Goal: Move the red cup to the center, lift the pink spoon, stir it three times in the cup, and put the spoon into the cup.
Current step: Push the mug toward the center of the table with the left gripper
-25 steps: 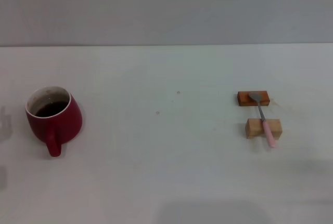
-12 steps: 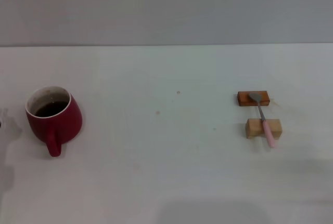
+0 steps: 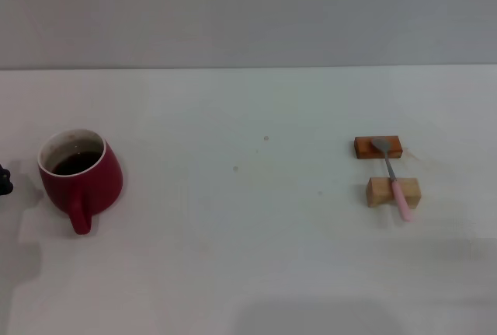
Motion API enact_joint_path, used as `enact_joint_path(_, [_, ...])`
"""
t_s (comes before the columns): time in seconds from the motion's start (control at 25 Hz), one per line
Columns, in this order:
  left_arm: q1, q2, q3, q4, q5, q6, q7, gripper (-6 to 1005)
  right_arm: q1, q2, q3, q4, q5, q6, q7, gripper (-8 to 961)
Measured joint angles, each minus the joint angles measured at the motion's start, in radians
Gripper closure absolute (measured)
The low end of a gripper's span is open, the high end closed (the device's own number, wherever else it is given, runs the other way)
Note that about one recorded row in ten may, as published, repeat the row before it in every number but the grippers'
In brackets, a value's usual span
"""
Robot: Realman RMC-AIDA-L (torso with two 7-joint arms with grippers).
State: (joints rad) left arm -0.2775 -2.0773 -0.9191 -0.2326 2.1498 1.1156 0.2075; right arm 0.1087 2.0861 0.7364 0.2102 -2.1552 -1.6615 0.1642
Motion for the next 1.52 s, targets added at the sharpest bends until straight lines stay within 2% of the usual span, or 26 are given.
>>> enact_joint_path(0.56, [-0.002, 0.002, 0.003, -0.001, 0.004, -0.019, -0.005, 993, 0.0, 0.0, 0.0, 0.0, 0.0, -0.001, 0.0, 120])
enact_joint_path(0.96, [-0.041, 0.006, 0.034, 0.01, 0.007, -0.055, 0.0, 989, 0.004, 0.0, -0.013, -0.001, 0.004, 0.01, 0.0, 120])
enact_joint_path(1.52, [-0.057, 0.006, 0.052, 0.014, 0.007, -0.097, 0.002, 982, 0.014, -0.001, -0.012, -0.005, 0.006, 0.012, 0.0, 120])
